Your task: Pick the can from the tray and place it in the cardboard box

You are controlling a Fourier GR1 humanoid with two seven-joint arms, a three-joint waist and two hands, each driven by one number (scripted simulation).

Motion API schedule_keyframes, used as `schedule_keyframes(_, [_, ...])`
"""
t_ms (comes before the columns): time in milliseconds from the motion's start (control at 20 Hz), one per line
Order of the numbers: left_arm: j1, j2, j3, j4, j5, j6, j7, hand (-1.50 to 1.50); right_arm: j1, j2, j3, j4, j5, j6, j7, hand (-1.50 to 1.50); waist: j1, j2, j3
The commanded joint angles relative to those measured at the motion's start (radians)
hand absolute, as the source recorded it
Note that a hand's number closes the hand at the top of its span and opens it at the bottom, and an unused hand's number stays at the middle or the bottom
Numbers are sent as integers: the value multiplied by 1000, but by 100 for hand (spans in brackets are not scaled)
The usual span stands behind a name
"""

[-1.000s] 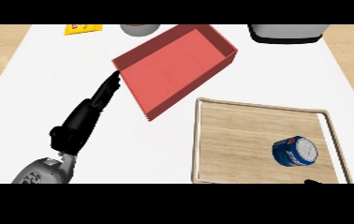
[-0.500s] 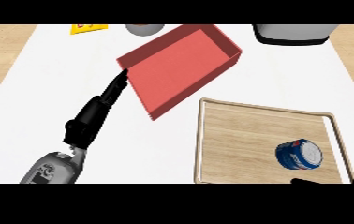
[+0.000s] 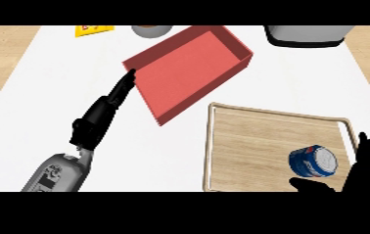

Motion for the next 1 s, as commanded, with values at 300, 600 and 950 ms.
schedule_keyframes(300, [-12, -27, 17, -6, -5, -14, 18, 0, -96, 179, -49, 75, 41, 225, 159, -150, 3, 0, 3])
schedule_keyframes(600, [4, -50, 13, 8, -41, -4, -5, 0, -71, 279, -60, 101, 113, 248, 132, -150, -2, -2, 3])
schedule_keyframes(950, [-17, -34, 70, 44, -31, -51, -5, 0, -118, 355, -136, 149, 148, 306, 85, -150, -4, -1, 3])
